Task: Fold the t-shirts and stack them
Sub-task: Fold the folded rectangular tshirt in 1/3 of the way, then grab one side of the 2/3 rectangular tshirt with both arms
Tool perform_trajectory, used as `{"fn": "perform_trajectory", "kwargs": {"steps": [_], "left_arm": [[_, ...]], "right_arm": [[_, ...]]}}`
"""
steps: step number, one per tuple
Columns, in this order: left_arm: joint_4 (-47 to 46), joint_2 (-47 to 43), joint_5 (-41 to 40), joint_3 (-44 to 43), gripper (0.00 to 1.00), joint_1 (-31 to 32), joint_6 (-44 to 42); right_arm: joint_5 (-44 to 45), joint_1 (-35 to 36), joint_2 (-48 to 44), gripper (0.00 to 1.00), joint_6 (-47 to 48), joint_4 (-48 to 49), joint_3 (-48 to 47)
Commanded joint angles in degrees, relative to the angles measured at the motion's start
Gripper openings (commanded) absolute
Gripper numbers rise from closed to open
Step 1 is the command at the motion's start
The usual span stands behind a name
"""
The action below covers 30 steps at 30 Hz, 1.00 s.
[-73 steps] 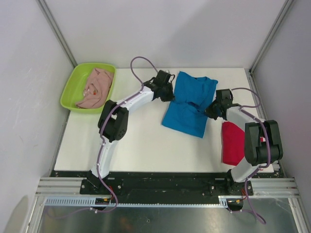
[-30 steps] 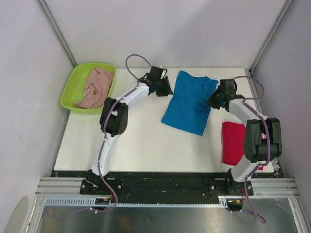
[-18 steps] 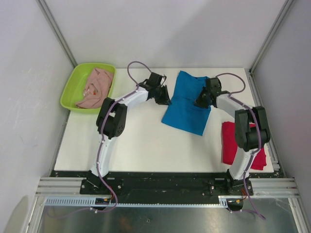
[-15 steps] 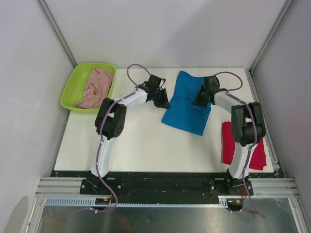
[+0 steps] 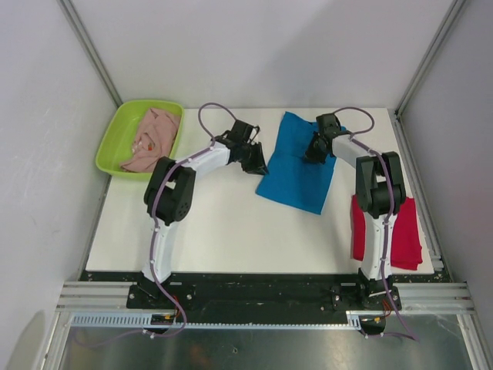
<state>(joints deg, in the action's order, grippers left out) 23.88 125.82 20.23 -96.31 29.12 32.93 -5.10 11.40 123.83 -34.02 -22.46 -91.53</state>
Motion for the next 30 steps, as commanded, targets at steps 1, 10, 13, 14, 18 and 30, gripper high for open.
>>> {"fn": "perform_trajectory", "kwargs": {"steps": [1,10,13,14,18,30], "left_arm": [[-1.34,-4.82,1.37,1.03,0.21,0.23,-1.74],[-1.24,-9.23,-3.23,6.55,0.3,0.02,-2.18],[-1.22,-11.36,-4.26,10.15,0.32,-0.17,-2.33],[-1.25,-11.86,-4.47,11.13,0.32,-0.19,-2.47],[-1.23,-12.19,-2.8,13.21,0.32,-0.21,-3.8],[-1.13,-10.13,-3.36,15.17,0.32,0.2,-4.69]], "right_arm": [[3.57,-0.19,-1.95,0.11,2.27,-3.1,-2.86],[6.86,1.86,-8.3,0.13,3.56,-6.82,-3.49],[6.97,2.18,-10.78,0.13,2.67,-8.28,-1.56],[6.78,2.25,-12.2,0.13,2.22,-8.29,-0.24],[6.72,3.19,-18.08,0.14,1.07,-8.9,6.32],[6.91,5.88,-32.36,0.15,-5.5,-7.77,30.11]]}}
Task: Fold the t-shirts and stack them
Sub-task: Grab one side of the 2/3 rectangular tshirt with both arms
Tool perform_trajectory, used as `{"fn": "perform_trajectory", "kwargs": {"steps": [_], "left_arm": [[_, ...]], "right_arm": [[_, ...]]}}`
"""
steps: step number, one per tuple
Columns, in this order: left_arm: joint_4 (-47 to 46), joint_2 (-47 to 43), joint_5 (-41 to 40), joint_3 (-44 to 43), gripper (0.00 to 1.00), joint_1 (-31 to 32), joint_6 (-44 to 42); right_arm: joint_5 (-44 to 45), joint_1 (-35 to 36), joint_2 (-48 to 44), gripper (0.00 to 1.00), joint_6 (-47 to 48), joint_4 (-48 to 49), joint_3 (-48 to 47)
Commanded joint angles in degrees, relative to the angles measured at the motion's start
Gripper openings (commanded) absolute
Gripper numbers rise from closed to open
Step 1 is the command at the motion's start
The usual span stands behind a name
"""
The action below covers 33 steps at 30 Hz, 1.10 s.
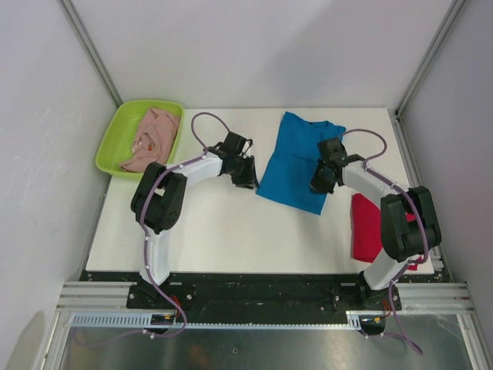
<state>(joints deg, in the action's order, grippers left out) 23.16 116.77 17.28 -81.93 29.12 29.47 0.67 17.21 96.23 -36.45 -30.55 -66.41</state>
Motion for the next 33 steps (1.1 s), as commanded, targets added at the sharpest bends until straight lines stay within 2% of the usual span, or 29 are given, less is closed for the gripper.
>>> {"fn": "perform_trajectory", "kwargs": {"steps": [1,11,27,33], "left_arm": [[-0.4,-0.92,-0.89,0.88,0.32,0.3,-1.16],[-0.1,-0.57,-5.77,2.38,0.32,1.16,-0.45],[-0.03,-2.16,-5.98,2.54,0.33,1.15,-0.3],[0.04,-2.57,-5.59,2.51,0.33,1.07,-0.31]], "right_arm": [[1.03,-0.14,-5.75,0.15,-3.53,0.84,6.79],[0.26,0.09,-9.96,0.16,-6.96,4.36,17.06],[3.34,-0.04,-15.32,0.23,-8.65,3.59,21.14],[3.61,-0.77,-15.7,0.27,-10.39,6.88,23.04]]}}
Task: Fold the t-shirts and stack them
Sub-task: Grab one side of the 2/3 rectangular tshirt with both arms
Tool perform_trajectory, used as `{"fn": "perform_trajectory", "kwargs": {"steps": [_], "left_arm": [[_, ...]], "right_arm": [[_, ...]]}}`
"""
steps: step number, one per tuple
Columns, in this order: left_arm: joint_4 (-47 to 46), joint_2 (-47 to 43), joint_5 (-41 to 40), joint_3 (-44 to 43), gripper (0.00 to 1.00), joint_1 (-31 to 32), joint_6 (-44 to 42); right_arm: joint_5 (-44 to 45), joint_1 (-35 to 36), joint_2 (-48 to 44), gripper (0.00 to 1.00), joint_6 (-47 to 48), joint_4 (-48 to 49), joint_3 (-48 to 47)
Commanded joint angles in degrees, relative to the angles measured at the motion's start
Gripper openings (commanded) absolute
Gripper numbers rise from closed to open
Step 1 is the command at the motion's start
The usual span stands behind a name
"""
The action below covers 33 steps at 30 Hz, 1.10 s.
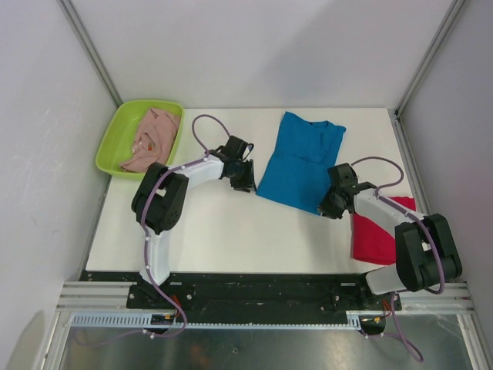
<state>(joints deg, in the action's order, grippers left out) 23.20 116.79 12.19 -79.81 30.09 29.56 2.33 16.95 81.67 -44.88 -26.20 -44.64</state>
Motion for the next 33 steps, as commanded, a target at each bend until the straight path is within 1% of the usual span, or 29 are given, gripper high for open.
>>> {"fn": "perform_trajectory", "kwargs": {"steps": [1,5,16,23,24,29,31,33], "left_arm": [[-0.04,-2.65,-0.45,0.37,0.33,0.13,-0.43],[0.03,-2.77,-0.47,0.35,0.33,0.1,-0.55],[0.02,-4.31,-0.67,0.79,0.34,0.15,-0.69],[0.02,-5.2,-0.66,1.4,0.35,0.15,-0.9],[0.01,-5.23,-0.66,1.49,0.35,0.1,-0.91],[0.0,-5.22,-0.35,1.76,0.35,0.15,-0.95],[-0.07,-5.34,0.05,1.87,0.36,0.15,-0.72],[-0.08,-5.48,1.09,2.03,0.36,0.15,-0.34]], "right_arm": [[2.14,-0.73,-0.84,0.28,-2.05,2.94,1.38],[1.76,-1.34,1.05,0.28,-2.3,4.59,1.65],[4.39,0.21,3.89,0.29,-3.44,4.62,2.64],[4.0,1.4,6.2,0.28,-4.68,6.99,2.98],[4.04,1.5,6.61,0.27,-4.81,7.19,2.98],[4.78,1.56,7.38,0.05,-4.61,6.15,2.99],[5.05,1.32,6.8,0.01,-4.32,5.52,2.99],[5.32,1.0,5.9,0.0,-3.98,4.7,2.98]]}}
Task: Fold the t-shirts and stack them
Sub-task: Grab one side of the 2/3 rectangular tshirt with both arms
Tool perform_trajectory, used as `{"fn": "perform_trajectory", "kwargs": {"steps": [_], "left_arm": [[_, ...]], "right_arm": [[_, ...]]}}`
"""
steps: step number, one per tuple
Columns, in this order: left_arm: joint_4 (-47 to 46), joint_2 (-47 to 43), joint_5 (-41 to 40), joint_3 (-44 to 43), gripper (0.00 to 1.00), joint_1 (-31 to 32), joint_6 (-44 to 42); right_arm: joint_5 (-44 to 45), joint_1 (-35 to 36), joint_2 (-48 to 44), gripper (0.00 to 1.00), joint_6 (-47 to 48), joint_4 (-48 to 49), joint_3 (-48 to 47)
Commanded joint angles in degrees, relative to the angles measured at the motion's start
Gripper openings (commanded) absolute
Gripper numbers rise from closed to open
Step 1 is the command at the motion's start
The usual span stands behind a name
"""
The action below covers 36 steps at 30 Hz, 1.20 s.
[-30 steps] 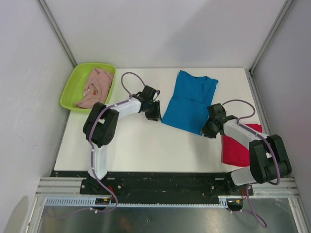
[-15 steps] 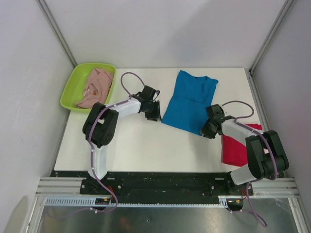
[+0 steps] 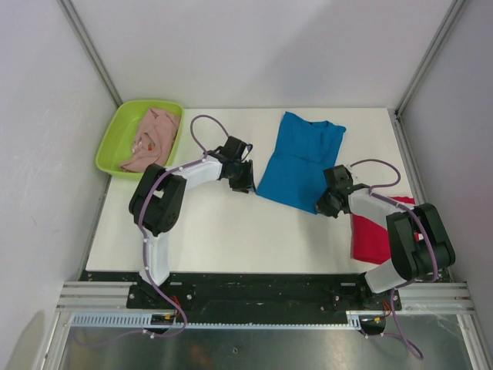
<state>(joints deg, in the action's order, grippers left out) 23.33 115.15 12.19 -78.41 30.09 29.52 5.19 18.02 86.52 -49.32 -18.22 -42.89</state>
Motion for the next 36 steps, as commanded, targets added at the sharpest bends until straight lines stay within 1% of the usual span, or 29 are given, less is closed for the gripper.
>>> {"fn": "perform_trajectory", "kwargs": {"steps": [1,7,14,19,31,36], "left_arm": [[-0.21,-3.9,1.66,0.81,0.37,0.15,0.12],[-0.63,-2.83,4.84,0.62,0.41,0.15,1.86],[-2.01,-2.63,5.83,0.66,0.42,0.14,3.22],[-2.43,-0.69,6.09,-0.3,0.42,0.27,4.12],[-2.49,3.21,1.82,-1.57,0.41,1.87,4.48],[-2.12,3.65,-1.3,-1.68,0.37,2.85,4.66]], "right_arm": [[2.63,-0.21,0.6,0.0,0.63,-3.74,1.23],[3.06,-1.02,-1.54,0.0,1.61,-5.17,1.92],[2.59,-1.24,-1.31,0.0,2.01,-4.92,2.31],[2.36,-1.31,-1.27,0.0,2.16,-4.73,2.53],[2.14,-1.74,-1.64,0.0,2.56,-4.69,2.86],[2.18,-2.01,-2.25,0.0,2.81,-4.96,3.06]]}}
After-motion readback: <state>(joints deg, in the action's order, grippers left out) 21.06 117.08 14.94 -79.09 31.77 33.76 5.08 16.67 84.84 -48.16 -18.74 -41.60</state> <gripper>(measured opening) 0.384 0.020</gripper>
